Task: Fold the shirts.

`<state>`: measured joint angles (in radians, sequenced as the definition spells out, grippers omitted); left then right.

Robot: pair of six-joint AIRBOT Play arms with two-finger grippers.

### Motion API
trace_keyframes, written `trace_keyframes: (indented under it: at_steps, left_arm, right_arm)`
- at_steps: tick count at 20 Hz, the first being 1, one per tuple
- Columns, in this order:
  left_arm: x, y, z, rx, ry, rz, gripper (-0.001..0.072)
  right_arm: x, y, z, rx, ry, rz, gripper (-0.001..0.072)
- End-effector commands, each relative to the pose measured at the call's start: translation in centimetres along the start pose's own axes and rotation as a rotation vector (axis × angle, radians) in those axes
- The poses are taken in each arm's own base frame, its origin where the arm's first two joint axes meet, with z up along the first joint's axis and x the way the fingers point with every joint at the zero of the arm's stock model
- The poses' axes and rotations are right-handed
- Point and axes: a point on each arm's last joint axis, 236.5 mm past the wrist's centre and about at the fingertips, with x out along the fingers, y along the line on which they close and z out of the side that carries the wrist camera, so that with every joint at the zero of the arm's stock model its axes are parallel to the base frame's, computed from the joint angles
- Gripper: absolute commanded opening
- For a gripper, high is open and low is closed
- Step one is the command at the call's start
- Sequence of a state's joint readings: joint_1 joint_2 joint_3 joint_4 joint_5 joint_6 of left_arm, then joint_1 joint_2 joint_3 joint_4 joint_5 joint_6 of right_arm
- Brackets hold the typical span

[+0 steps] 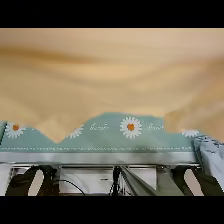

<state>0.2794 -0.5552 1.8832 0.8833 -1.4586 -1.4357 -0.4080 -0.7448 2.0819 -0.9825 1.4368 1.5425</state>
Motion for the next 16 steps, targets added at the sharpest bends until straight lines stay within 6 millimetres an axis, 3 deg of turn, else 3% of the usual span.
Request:
trace_keyframes:
  at_steps: [1,4,7,9,11,16]
  left_arm:
    - [-2.0,1.8,-6.9,-0.083,0.284,0.122,0.0025]
    - [-0.1,3.4,-12.2,-0.153,0.476,0.096,0.0025]
    - [4.2,6.4,-18.8,-0.242,0.628,0.055,0.0025]
    - [8.2,8.9,-22.6,-0.297,0.646,0.042,0.0025]
    - [12.1,11.0,-25.8,-0.340,0.667,0.010,0.0025]
    - [21.8,17.6,-31.1,-0.294,0.663,0.012,0.0025]
  right_arm:
    - [-1.1,-3.5,-10.1,0.035,0.445,-0.123,0.0028]
    - [2.1,-5.9,-15.5,0.107,0.644,-0.093,0.0027]
    - [6.8,-8.9,-21.2,0.211,0.807,-0.074,0.0027]
    - [11.8,-9.8,-23.9,0.228,0.846,-0.041,0.0027]
    - [17.2,-9.0,-27.3,0.156,0.916,0.031,0.0027]
    - [30.2,-7.3,-35.2,0.077,0.893,0.092,0.0028]
